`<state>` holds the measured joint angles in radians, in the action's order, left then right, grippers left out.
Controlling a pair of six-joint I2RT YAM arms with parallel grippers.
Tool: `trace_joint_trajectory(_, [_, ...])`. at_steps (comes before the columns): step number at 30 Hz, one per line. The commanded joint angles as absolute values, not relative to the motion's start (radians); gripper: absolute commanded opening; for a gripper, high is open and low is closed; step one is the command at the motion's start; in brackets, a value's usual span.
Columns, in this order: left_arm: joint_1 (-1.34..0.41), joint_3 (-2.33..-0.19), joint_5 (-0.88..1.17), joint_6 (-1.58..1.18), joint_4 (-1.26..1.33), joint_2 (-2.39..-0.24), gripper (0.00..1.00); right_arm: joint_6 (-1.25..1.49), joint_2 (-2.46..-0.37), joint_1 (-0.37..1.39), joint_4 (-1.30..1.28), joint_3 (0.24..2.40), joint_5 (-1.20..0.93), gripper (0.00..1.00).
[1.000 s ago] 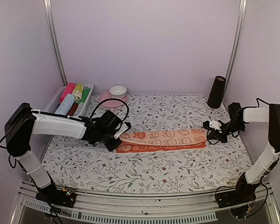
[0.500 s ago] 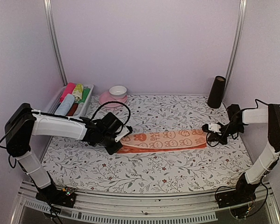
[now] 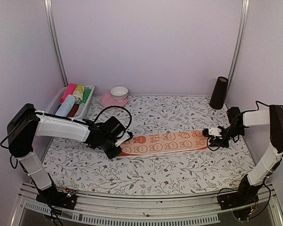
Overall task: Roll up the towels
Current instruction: Fold the towel at the center of the board.
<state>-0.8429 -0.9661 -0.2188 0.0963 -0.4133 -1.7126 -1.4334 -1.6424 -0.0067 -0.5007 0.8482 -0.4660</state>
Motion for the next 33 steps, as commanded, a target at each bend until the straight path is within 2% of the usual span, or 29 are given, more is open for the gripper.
trace_joint_trajectory(1, [-0.857,-0.989,-0.216,0.083,-0.459,-1.730,0.28,-1.442,-1.636,-0.003,-0.512,0.833,-0.432,0.28])
trace_joint_trajectory(7, [-0.864,-0.981,-0.221,0.064,-0.482,-1.667,0.59,-1.444,-1.598,-0.003,-0.581,0.854,-0.435,0.36])
trace_joint_trajectory(10, [-0.864,-0.979,-0.246,0.051,-0.498,-1.622,0.67,-1.466,-1.568,-0.003,-0.655,0.877,-0.441,0.44])
trace_joint_trajectory(13, [-0.864,-0.982,-0.266,0.034,-0.508,-1.569,0.85,-1.470,-1.531,-0.004,-0.706,0.913,-0.448,0.46])
trace_joint_trajectory(17, [-0.859,-0.976,-0.290,0.030,-0.466,-1.497,0.90,-1.396,-1.521,-0.004,-0.772,1.026,-0.551,0.46])
trace_joint_trajectory(19, [-0.851,-0.982,-0.303,0.020,-0.426,-1.489,0.84,-1.301,-1.538,0.001,-0.770,1.103,-0.613,0.38])
trace_joint_trajectory(20, [-0.843,-0.985,-0.303,0.020,-0.398,-1.492,0.73,-1.211,-1.553,0.007,-0.762,1.143,-0.632,0.31])
trace_joint_trajectory(22, [-0.819,-0.994,-0.295,0.014,-0.352,-1.514,0.45,-1.086,-1.585,0.024,-0.744,1.198,-0.660,0.14])
trace_joint_trajectory(23, [-0.802,-1.001,-0.283,0.011,-0.334,-1.532,0.31,-1.017,-1.602,0.035,-0.735,1.228,-0.670,0.10])
trace_joint_trajectory(25, [-0.769,-1.014,-0.250,0.007,-0.303,-1.577,0.15,-0.939,-1.640,0.062,-0.716,1.256,-0.663,0.06])
trace_joint_trajectory(28, [-0.755,-1.033,-0.216,0.008,-0.266,-1.648,0.04,-0.859,-1.694,0.097,-0.655,1.249,-0.594,0.04])
trace_joint_trajectory(33, [-0.749,-1.049,-0.221,0.002,-0.237,-1.758,0.00,-0.770,-1.783,0.101,-0.580,1.229,-0.509,0.03])
